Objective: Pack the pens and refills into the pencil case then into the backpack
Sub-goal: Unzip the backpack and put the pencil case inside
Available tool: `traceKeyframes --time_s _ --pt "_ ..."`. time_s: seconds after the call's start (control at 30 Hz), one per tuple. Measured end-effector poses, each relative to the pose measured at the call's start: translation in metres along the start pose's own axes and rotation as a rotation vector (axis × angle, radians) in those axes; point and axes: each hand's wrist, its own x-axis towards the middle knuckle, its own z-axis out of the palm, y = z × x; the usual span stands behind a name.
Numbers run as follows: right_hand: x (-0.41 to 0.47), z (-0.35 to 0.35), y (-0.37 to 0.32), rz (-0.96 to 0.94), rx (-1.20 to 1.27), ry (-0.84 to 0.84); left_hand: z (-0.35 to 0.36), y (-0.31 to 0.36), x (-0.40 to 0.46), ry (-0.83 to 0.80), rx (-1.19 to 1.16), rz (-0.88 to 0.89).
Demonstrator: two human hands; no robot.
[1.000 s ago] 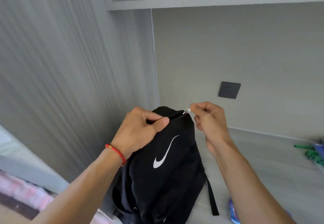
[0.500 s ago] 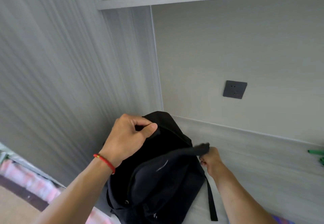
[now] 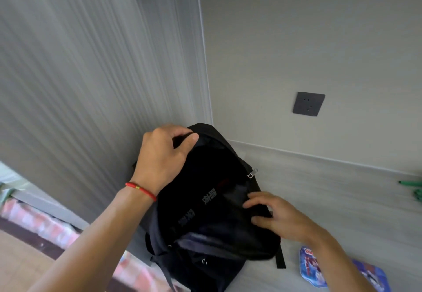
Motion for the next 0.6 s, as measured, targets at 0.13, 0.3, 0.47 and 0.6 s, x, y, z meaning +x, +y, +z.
traceKeyframes --time_s 0.13,0.3,0.47,0.6 --pt "0.007 0.052 -0.003 0.204 0.167 0.628 0.008 -0.001 -0.009 -0.014 0.042 0.096" --pt "0.009 0.068 0.009 0.458 -0.039 0.482 0.009 -0.006 -0.017 0.037 0.075 0.151" --pt "-0.005 0.066 0.048 0.475 -0.25 0.471 0.012 0.003 -0.031 0.072 0.188 0.301" --pt "-0.029 0.067 0.074 0.304 -0.216 0.511 0.036 0.023 -0.057 0.168 0.265 0.557"
